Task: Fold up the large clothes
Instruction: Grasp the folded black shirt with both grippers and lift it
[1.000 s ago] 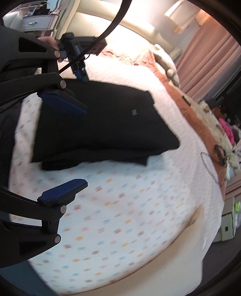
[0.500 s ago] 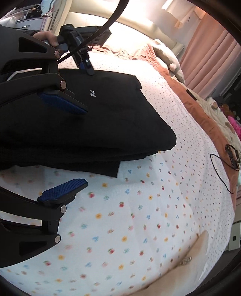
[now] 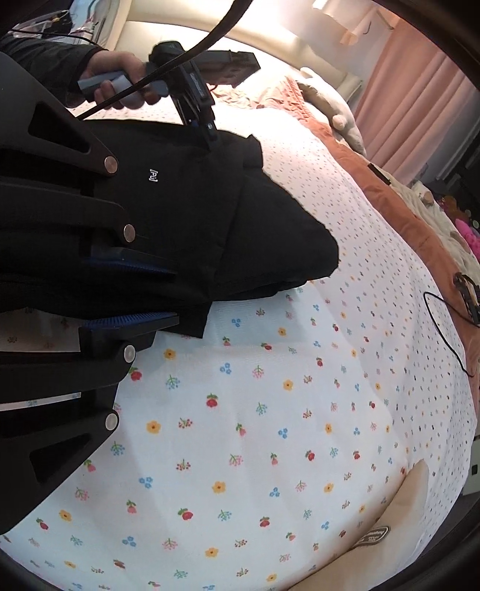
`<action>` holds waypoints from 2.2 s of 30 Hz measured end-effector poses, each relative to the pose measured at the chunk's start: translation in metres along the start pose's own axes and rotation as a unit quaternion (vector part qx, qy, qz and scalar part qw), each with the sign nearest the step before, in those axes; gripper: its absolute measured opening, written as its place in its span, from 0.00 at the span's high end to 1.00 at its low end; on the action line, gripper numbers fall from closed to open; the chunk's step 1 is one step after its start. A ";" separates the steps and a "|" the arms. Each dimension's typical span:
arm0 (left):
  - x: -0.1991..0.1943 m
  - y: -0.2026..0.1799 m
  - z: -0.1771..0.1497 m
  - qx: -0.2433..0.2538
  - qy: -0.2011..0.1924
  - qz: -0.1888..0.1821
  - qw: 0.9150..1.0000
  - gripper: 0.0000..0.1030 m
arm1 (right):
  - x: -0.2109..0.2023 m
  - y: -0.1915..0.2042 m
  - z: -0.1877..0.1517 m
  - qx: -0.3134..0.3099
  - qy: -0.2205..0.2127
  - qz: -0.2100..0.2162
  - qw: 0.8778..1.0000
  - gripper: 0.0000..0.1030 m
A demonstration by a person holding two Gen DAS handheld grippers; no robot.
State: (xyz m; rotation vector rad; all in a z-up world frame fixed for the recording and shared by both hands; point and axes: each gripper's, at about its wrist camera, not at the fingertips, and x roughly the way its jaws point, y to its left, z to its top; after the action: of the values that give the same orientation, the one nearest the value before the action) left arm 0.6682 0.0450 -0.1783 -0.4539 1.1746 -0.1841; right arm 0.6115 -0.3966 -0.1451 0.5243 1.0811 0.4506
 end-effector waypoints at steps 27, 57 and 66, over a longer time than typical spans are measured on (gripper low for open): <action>-0.040 0.040 -0.092 -0.071 -0.005 -0.103 0.992 0.33 | 0.032 -0.049 0.006 0.094 0.085 0.156 0.980 0.23; -0.104 -0.020 -0.095 -0.022 -0.061 -0.123 0.990 0.72 | -0.044 0.036 -0.036 -0.010 -0.022 0.098 0.995 0.90; -0.146 -0.049 -0.107 0.001 -0.087 -0.148 0.985 0.72 | -0.104 0.048 -0.070 -0.038 -0.061 0.095 0.993 0.90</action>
State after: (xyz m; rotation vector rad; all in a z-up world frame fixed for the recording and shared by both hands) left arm 0.5185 0.0285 -0.0663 -0.6305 0.9330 -0.3948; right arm 0.5015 -0.4064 -0.0685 0.5830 0.8967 0.6152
